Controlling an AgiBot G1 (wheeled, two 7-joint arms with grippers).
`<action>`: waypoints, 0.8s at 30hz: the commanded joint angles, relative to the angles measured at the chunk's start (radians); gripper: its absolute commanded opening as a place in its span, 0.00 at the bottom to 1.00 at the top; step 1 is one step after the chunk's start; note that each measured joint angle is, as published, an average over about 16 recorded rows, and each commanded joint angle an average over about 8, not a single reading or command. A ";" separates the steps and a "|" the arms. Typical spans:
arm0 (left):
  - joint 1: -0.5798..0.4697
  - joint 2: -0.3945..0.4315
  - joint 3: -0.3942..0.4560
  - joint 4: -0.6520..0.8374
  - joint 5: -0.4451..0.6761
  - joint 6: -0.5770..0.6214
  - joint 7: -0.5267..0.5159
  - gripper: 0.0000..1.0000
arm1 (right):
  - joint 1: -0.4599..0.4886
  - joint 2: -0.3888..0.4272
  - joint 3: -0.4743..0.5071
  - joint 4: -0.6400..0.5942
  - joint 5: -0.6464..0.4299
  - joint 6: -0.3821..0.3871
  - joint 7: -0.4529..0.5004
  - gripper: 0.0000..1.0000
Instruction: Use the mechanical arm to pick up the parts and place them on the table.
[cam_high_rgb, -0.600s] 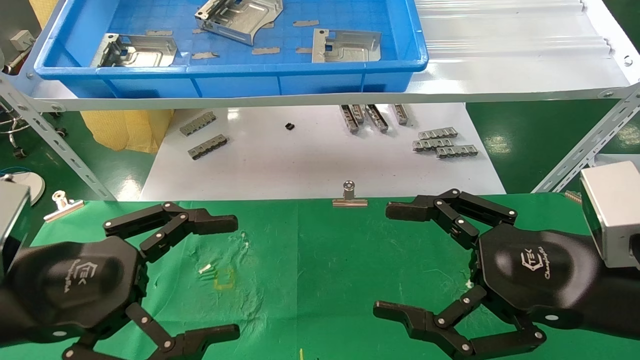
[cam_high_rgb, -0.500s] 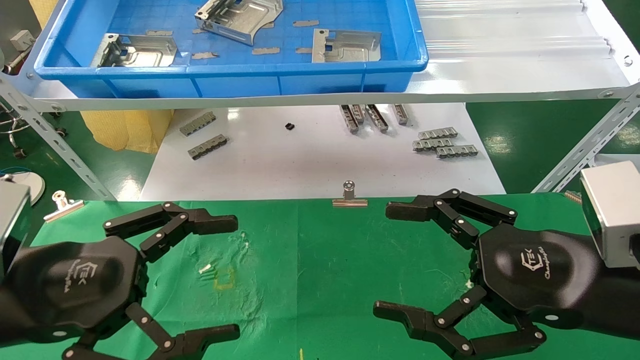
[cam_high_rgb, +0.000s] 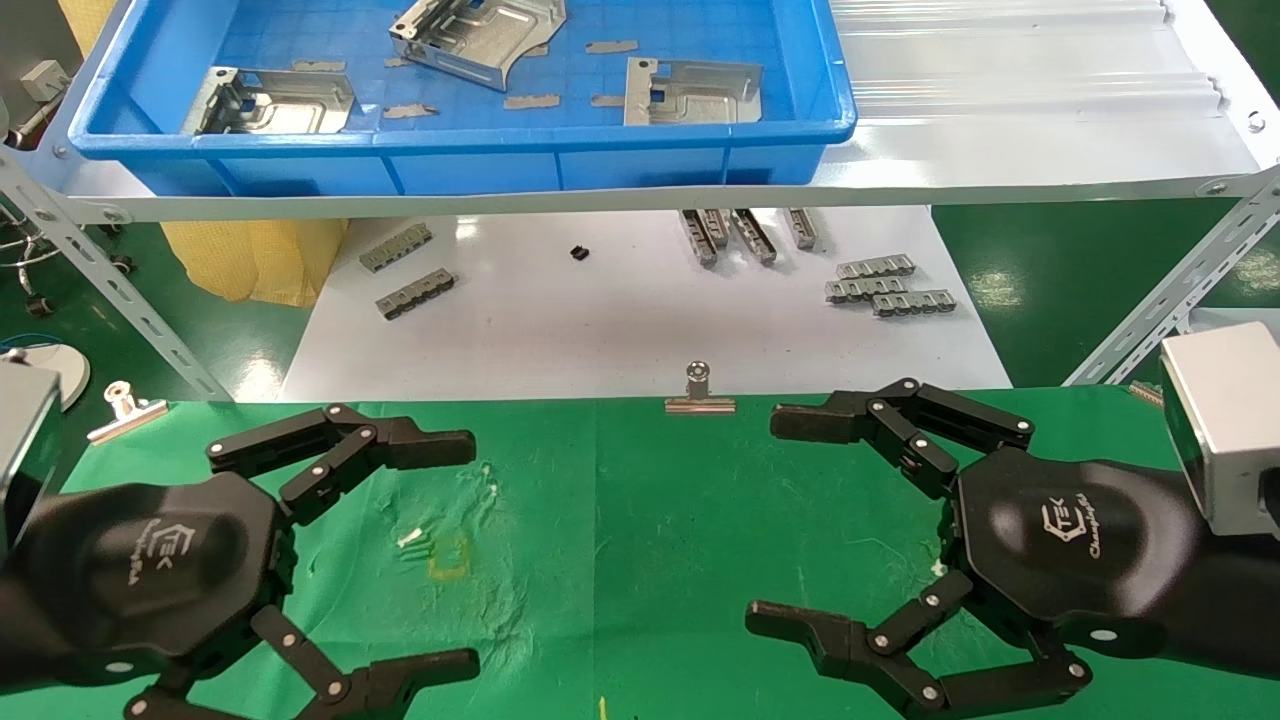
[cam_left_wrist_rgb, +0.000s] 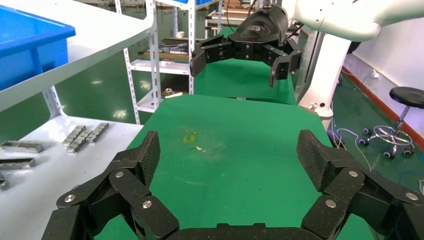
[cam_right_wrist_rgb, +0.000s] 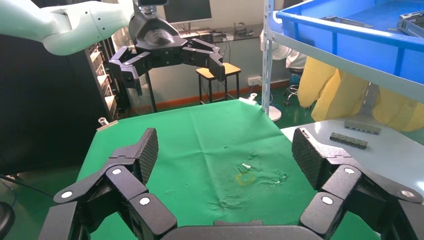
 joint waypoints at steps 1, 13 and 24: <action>0.000 0.000 0.000 0.000 0.000 0.000 0.000 1.00 | 0.000 0.000 0.000 0.000 0.000 0.000 0.000 0.00; 0.000 0.000 0.000 0.000 0.000 0.000 0.000 1.00 | 0.000 0.000 0.000 0.000 0.000 0.000 0.000 0.00; 0.000 0.000 0.000 0.000 0.000 0.000 0.000 1.00 | 0.000 0.000 0.000 0.000 0.000 0.000 0.000 0.00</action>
